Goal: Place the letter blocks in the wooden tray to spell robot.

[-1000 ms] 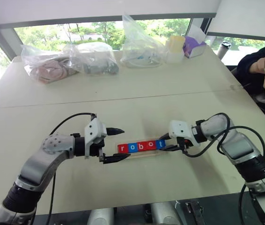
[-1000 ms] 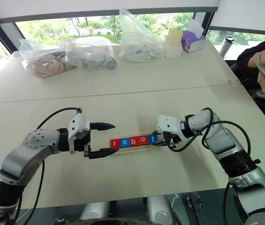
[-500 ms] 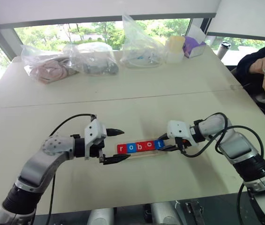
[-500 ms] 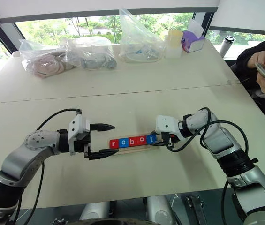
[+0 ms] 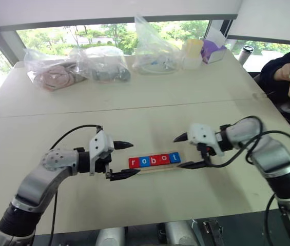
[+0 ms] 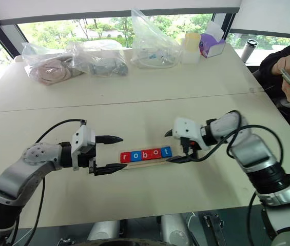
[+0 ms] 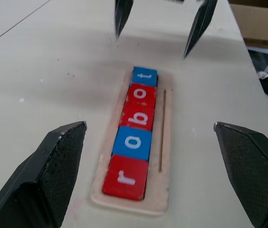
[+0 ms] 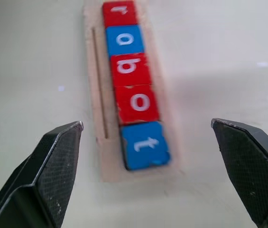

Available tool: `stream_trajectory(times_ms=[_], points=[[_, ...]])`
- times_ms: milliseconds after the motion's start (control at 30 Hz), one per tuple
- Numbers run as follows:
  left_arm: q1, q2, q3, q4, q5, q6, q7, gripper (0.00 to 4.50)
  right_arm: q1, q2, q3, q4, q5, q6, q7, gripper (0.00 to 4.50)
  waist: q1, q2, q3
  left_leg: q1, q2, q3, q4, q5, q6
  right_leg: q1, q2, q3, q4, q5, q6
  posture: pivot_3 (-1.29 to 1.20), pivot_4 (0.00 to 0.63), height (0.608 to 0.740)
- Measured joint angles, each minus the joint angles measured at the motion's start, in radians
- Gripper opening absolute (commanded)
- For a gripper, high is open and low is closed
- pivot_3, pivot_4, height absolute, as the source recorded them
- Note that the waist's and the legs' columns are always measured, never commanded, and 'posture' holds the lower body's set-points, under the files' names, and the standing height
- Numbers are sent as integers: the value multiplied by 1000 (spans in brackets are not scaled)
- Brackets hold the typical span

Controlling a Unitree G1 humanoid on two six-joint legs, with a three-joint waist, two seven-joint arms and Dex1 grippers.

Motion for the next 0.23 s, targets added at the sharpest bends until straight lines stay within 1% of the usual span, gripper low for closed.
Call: stream_trajectory(times_ms=[133, 233], points=[[34, 35, 44, -10, -9, 23, 7, 4500, 127, -85, -93, -96, 66, 63, -3, 4458, -1, 0, 0, 0, 0, 0, 0, 0, 0, 0, 0, 0, 0, 0, 0, 0, 150, 740], [52, 57, 81, -20, -25, 39, 6, 4500, 185, -119, -151, -142, 108, 100, -14, 4458, -5, 0, 0, 1, 0, 1, 0, 0, 0, 0, 0, 0, 0, -1, -2, 0, 150, 740]])
